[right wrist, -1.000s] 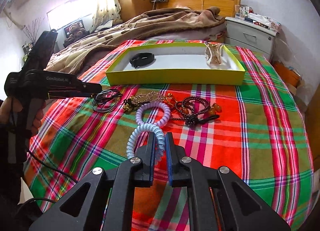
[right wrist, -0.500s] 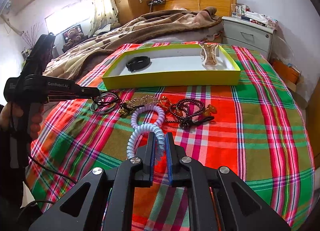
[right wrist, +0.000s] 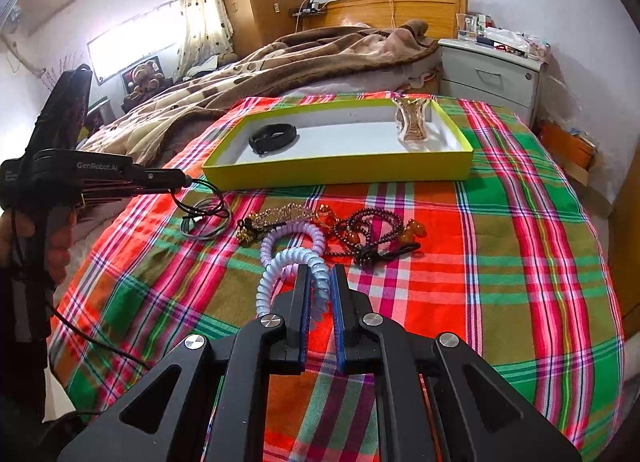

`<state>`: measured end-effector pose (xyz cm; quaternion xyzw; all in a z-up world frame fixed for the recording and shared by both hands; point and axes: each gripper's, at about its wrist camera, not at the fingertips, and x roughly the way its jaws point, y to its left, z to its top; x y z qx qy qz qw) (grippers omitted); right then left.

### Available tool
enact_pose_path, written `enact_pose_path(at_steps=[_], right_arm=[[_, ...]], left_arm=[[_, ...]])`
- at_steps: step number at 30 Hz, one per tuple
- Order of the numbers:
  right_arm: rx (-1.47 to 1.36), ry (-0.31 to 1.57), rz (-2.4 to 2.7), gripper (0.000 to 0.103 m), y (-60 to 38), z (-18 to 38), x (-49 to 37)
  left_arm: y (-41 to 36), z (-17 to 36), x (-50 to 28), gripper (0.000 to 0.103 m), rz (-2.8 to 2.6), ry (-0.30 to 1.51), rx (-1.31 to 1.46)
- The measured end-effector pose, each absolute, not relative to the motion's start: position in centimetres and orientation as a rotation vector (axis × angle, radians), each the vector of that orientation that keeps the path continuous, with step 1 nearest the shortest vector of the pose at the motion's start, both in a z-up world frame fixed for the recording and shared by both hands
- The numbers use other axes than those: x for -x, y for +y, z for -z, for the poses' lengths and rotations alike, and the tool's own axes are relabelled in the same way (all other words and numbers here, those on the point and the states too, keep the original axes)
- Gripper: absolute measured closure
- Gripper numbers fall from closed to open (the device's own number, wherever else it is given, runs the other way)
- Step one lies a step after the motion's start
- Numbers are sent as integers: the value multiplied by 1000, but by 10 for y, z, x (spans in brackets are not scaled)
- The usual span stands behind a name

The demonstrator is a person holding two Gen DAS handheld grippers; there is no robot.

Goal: Organize jewelry
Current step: 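Grasp the light-blue coil hair tie with the right tool while the left tool grasps the cord bracelet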

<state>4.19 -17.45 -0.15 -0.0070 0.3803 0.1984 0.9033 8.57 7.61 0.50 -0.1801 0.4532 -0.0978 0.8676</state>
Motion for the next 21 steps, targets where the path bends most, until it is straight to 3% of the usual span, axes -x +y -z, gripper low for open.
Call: enact_pose_path(at_steps=[21], right_arm=[[-35, 702, -365, 93, -191, -50, -102]], left_arm=[[55, -37, -128, 91, 237, 918, 344]])
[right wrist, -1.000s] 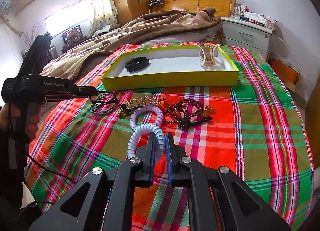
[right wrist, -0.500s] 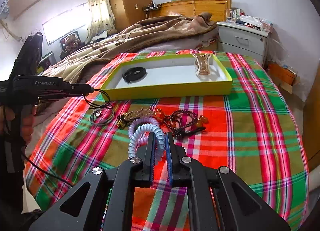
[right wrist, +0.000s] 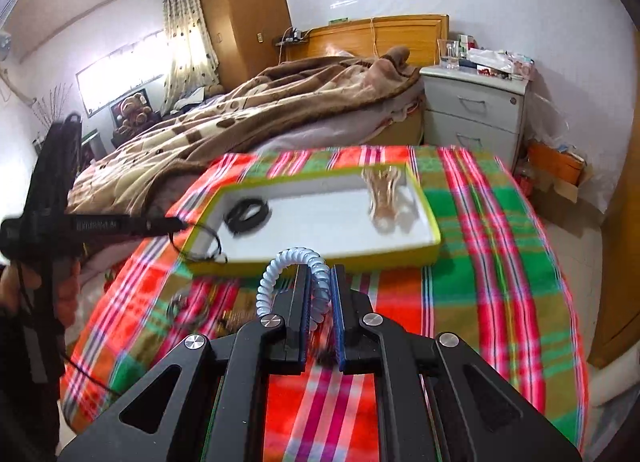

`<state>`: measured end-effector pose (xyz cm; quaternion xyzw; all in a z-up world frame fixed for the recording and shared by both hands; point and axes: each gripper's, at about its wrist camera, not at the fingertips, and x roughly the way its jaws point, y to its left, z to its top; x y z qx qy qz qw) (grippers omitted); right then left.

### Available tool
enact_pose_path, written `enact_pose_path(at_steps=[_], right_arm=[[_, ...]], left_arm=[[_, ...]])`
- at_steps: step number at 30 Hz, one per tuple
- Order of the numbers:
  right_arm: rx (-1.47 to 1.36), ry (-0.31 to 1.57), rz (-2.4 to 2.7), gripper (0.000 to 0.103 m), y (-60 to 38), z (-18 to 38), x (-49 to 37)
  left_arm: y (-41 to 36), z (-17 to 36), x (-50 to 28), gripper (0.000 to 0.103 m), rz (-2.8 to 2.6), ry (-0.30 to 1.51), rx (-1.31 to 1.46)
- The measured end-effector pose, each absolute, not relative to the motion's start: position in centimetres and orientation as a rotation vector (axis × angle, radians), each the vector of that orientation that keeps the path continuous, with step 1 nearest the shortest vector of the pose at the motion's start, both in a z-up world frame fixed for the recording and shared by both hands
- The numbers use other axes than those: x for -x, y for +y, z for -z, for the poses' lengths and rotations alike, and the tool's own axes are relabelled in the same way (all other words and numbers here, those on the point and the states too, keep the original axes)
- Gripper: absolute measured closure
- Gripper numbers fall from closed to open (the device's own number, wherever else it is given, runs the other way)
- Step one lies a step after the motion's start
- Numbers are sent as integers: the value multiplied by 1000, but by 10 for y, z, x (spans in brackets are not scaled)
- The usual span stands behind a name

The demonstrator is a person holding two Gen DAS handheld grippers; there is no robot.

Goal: Organize jewelry
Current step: 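Grasp the light-blue coil hair tie with the right tool while the left tool grasps the cord bracelet, then place the blue hair tie in the box with the right tool while the left tool places the cord bracelet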

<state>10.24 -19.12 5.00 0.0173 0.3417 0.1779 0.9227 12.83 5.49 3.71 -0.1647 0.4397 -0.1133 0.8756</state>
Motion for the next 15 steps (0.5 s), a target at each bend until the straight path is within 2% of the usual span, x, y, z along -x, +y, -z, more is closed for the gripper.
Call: enact_pose_path(at_steps=[7, 15], right_arm=[[-17, 709, -360, 93, -178, -56, -159], [-35, 795, -360, 93, -161, -35, -222]], left_arm=[[48, -28, -155, 91, 235, 945, 343], [45, -12, -173, 91, 205, 976, 321]])
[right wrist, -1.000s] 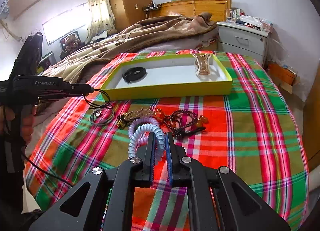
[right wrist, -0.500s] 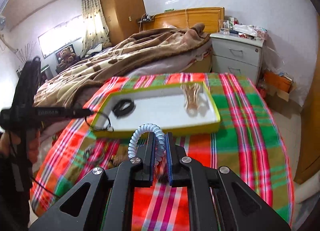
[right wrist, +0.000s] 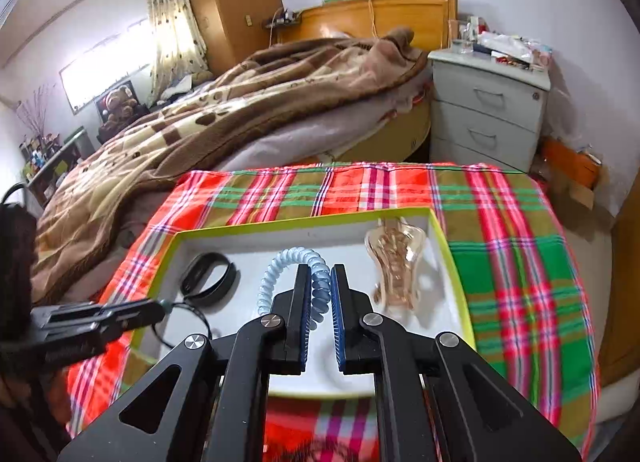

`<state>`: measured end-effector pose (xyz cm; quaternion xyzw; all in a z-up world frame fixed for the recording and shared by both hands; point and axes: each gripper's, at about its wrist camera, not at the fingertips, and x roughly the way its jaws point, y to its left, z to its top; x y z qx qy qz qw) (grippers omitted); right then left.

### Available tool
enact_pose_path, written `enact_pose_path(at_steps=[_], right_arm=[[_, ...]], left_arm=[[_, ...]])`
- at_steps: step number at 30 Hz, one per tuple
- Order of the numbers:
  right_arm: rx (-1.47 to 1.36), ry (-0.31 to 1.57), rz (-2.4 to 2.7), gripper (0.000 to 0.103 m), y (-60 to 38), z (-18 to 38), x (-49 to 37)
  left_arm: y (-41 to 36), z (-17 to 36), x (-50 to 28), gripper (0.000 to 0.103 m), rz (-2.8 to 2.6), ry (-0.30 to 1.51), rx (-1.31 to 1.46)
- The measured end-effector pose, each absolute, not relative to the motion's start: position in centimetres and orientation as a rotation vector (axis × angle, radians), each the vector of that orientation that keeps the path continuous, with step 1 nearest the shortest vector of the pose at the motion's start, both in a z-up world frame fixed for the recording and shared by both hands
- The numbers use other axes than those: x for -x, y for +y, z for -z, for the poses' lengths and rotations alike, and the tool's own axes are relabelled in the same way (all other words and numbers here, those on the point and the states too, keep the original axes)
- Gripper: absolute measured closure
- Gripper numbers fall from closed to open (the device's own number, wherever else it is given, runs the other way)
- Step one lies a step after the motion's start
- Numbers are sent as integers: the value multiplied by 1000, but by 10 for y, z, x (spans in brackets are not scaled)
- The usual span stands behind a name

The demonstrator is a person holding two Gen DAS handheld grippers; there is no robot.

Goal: Organize jewelry
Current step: 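Place the blue hair tie in the box with the right tool while the left tool places the cord bracelet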

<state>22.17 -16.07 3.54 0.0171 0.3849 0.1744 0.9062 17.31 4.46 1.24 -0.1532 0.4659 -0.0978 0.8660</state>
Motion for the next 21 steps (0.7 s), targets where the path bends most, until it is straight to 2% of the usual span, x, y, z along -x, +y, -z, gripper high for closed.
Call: enact_pose_path(at_steps=[12, 21], right_arm=[[-19, 924, -384, 93, -133, -2, -269], [10, 948, -374, 93, -126, 7, -278]], left_arm=[[46, 13, -185, 91, 153, 1031, 250], [46, 13, -188, 91, 149, 1025, 241]])
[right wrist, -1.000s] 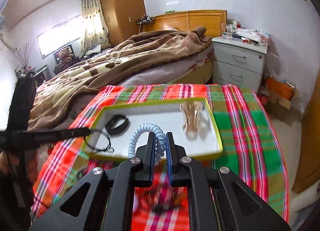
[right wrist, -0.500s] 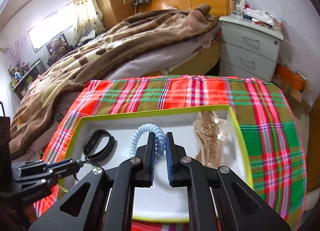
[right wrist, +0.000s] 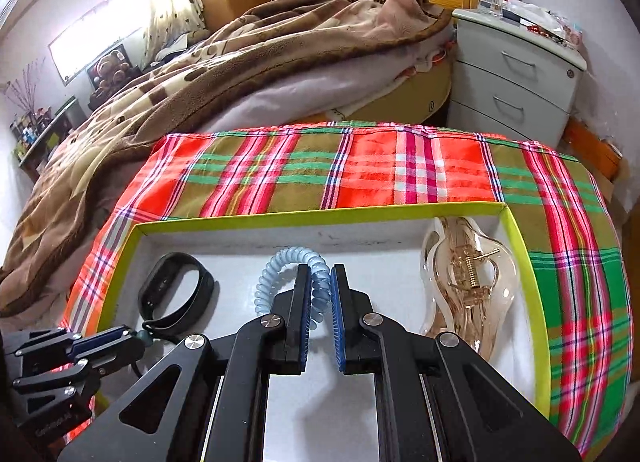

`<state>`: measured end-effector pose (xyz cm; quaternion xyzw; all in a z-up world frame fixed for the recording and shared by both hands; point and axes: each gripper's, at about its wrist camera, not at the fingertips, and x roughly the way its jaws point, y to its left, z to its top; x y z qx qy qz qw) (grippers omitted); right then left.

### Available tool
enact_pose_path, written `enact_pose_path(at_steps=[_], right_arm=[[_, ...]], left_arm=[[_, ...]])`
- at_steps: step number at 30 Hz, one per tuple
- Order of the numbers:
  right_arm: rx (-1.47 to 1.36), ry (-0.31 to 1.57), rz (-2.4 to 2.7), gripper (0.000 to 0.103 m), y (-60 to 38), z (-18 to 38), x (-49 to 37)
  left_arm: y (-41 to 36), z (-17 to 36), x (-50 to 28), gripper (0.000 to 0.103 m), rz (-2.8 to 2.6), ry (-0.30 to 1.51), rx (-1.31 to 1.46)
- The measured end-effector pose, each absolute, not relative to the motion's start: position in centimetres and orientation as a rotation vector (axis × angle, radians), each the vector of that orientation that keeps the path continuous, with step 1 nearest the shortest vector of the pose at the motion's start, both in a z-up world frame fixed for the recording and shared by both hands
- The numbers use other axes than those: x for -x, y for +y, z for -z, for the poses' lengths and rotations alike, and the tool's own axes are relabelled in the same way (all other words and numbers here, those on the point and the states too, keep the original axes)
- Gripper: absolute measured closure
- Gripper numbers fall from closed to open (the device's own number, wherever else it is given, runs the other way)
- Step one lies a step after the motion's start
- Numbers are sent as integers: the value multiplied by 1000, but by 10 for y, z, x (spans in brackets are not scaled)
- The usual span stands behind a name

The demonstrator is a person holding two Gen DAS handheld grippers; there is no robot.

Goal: Organize jewelry
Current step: 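Place the blue hair tie in the box with the right tool while the left tool places the cord bracelet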

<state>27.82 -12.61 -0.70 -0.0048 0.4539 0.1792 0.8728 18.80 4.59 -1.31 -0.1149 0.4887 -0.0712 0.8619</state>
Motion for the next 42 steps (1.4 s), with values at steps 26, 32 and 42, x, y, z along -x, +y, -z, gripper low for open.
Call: enact_pose_path(at_steps=[26, 32, 42], right_arm=[[41, 938, -349, 77, -124, 8, -283], [31, 915, -352, 75, -127, 0, -275], [22, 839, -376, 69, -138, -25, -233]], left_arm=[[41, 12, -190, 76, 158, 1021, 233], [39, 6, -185, 71, 157, 1010, 219], [46, -11, -160, 66, 165, 962, 232]])
